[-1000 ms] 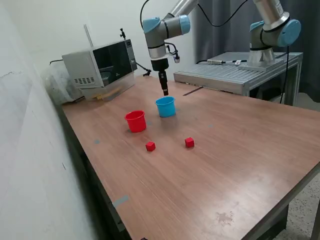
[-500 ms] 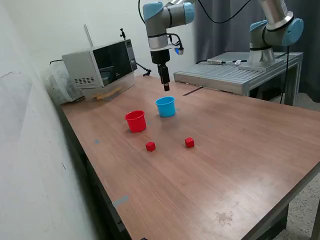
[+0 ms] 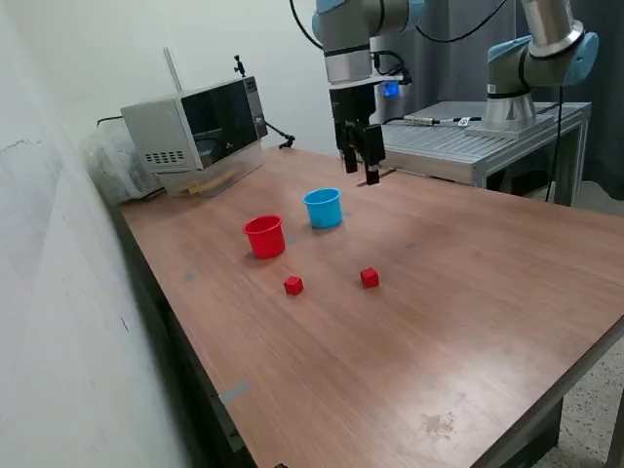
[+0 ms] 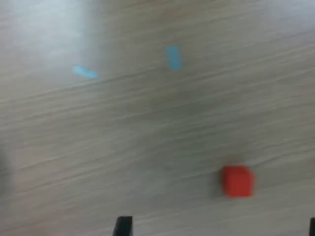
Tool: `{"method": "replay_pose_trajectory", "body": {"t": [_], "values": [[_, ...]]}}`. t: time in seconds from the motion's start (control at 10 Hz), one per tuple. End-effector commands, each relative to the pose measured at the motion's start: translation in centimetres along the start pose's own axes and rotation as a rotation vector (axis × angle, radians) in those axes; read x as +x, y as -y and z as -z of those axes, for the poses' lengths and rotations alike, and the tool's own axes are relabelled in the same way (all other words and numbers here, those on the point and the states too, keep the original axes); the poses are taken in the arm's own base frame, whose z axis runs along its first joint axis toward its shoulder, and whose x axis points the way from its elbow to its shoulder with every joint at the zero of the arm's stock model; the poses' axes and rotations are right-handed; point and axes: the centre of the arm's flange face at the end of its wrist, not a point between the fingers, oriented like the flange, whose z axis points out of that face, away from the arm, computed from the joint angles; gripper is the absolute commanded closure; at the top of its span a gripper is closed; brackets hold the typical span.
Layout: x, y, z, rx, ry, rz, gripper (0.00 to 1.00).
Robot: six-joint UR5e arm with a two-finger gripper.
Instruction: Place red objects in the red bin, and blue objects in the blue bin.
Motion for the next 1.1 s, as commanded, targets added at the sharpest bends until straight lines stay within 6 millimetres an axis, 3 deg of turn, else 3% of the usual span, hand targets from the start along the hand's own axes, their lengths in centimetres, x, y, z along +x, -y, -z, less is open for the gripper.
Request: {"method": "replay_pose_trajectory", "body": {"t": [0.0,0.2,0.5,1.0], "values": [[4.8,0.4,-3.6,0.032,-0.009,0.039,0.00],[5.9,-0.7,-8.6,0.066,-0.008,0.046,0.00],[6.6,-2.4,-13.0,0.052,-0.012,0.048,0.00],[6.1,-3.7,-14.0,0.025,-0.015,0.039,0.00]]}}
